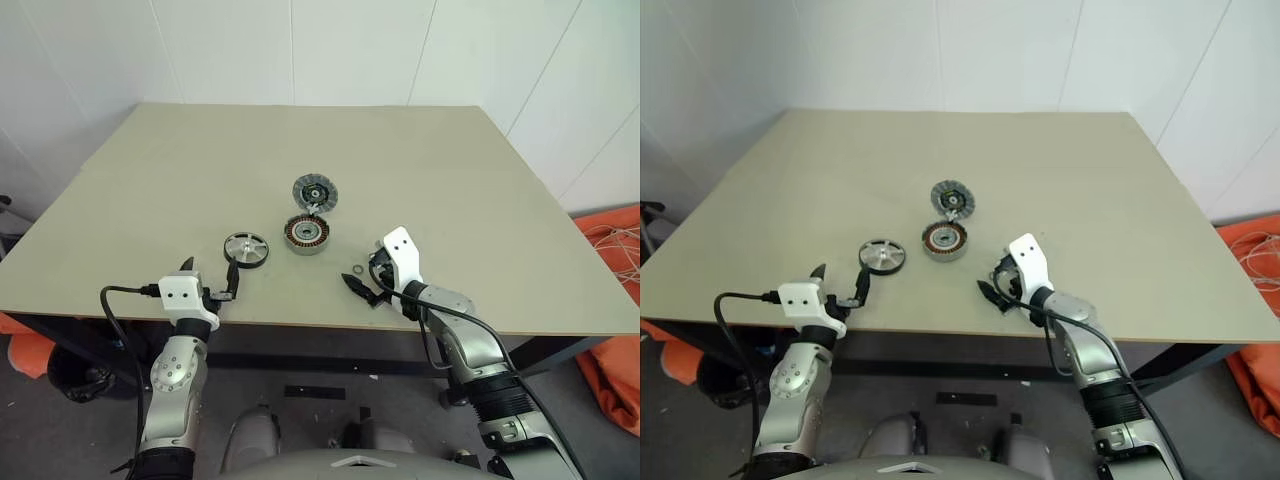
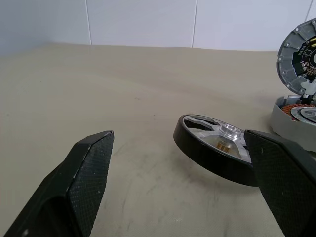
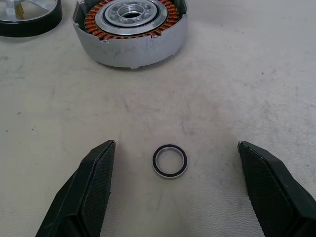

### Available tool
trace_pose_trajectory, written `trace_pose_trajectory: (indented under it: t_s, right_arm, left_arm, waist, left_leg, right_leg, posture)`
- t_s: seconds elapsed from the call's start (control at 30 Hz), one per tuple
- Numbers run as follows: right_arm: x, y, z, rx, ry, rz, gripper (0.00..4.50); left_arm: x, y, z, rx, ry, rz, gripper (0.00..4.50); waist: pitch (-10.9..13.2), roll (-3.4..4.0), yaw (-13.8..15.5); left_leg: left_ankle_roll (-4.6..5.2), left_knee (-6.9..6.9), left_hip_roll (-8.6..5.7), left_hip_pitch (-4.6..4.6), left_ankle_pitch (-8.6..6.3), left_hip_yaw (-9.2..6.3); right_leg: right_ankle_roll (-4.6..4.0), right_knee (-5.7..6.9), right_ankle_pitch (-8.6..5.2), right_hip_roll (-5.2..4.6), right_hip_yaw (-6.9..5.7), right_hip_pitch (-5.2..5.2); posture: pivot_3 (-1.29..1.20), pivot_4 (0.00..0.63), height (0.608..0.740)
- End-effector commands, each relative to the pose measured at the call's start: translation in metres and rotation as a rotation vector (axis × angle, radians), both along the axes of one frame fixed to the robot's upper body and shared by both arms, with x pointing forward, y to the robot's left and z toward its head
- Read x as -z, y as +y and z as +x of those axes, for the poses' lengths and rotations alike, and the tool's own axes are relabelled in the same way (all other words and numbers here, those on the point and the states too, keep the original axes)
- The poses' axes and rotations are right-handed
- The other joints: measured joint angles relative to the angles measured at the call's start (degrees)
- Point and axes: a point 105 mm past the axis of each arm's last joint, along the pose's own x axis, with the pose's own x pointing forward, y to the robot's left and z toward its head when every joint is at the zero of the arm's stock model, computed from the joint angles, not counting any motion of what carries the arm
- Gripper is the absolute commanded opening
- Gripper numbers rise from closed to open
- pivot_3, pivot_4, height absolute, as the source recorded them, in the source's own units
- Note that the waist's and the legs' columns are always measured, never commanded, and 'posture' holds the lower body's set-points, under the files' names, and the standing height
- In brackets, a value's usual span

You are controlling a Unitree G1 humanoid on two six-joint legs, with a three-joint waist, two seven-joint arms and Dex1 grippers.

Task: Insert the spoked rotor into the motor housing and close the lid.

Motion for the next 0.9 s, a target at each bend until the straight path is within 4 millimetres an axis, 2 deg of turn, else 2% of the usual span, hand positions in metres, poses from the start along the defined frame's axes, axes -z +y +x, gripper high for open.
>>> trace_pose_trajectory:
  t_s: [0.03, 0.3, 0.43, 0.77, 0.9]
  right_arm:
    - [-0.013, 0.005, 0.005, -0.009, -0.044, 0.003, 4.50]
    - [-0.017, 0.006, 0.007, -0.011, -0.055, -0.001, 4.50]
    - [-0.020, 0.005, 0.008, -0.008, -0.063, -0.006, 3.58]
    - [-0.026, 0.004, 0.009, -0.010, -0.083, -0.020, 0.11]
    - [-0.027, 0.004, 0.009, -0.013, -0.085, -0.021, 0.03]
  left_arm:
    - [-0.012, -0.001, 0.001, 0.002, -0.052, 0.015, 4.49]
    - [-0.012, -0.002, 0.001, 0.001, -0.054, 0.014, 4.49]
    - [-0.012, -0.002, 0.000, 0.001, -0.054, 0.013, 4.50]
    - [-0.013, -0.003, 0.002, 0.004, -0.054, 0.010, 4.50]
    - [-0.012, -0.003, 0.002, 0.006, -0.053, 0.009, 4.50]
  waist:
    - [0.00, 0.00, 0.00]
    - [0.00, 0.00, 0.00]
    - [0.00, 0.00, 0.01]
    - [0.00, 0.00, 0.01]
    - [0.00, 0.00, 0.01]
  left_leg:
    - [0.00, 0.00, 0.00, 0.00, 0.00, 0.00]
    - [0.00, 0.00, 0.00, 0.00, 0.00, 0.00]
    - [0.00, 0.00, 0.00, 0.00, 0.00, 0.00]
    - [0.00, 0.00, 0.00, 0.00, 0.00, 0.00]
    - [0.00, 0.00, 0.00, 0.00, 0.00, 0.00]
  right_leg:
    - [0.00, 0.00, 0.00, 0.00, 0.00, 0.00]
    - [0.00, 0.00, 0.00, 0.00, 0.00, 0.00]
    - [0.00, 0.00, 0.00, 0.00, 0.00, 0.00]
    - [-0.08, 0.00, 0.04, 0.00, 0.00, 0.00]
    - [-0.07, 0.00, 0.04, 0.00, 0.00, 0.00]
  posture:
    - [0.00, 0.000, 0.740]
    - [0.00, 0.000, 0.740]
    - [0.00, 0.000, 0.740]
    - [0.00, 0.000, 0.740]
    - [0.00, 0.000, 0.740]
